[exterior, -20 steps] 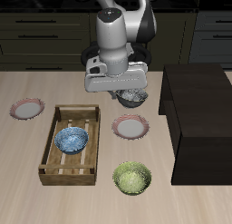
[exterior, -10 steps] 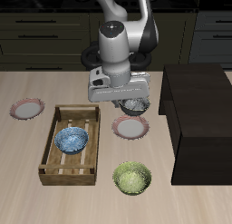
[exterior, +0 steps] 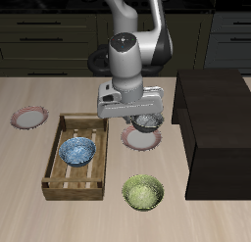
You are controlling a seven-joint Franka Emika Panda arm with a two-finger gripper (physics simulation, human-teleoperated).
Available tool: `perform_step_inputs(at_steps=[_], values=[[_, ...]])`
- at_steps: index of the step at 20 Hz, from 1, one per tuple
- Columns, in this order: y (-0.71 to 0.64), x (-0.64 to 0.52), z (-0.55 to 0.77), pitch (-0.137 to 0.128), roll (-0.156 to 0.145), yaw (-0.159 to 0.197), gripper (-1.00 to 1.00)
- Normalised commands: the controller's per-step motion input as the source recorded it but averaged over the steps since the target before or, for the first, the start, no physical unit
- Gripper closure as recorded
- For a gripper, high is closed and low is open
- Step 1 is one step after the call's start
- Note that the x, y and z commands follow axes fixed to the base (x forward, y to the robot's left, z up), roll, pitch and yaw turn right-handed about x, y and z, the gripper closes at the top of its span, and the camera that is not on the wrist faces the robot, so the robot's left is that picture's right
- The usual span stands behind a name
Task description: Place the black bowl onto the plate that is in the table center and place the green bowl onto the plate that is next to the blue bowl
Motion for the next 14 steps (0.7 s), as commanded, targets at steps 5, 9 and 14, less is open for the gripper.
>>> perform_step_inputs(at_steps=[5, 9, 14], values=[[-0.09, 0.15, -0.25, 0.049, -0.019, 0.008, 1.0], [-0.01, -0.01, -0.13, 0.017, -0.006, 0.028, 1.0], [0.09, -0.06, -0.31, 0.095, 0.0, 0.037, 1.0]])
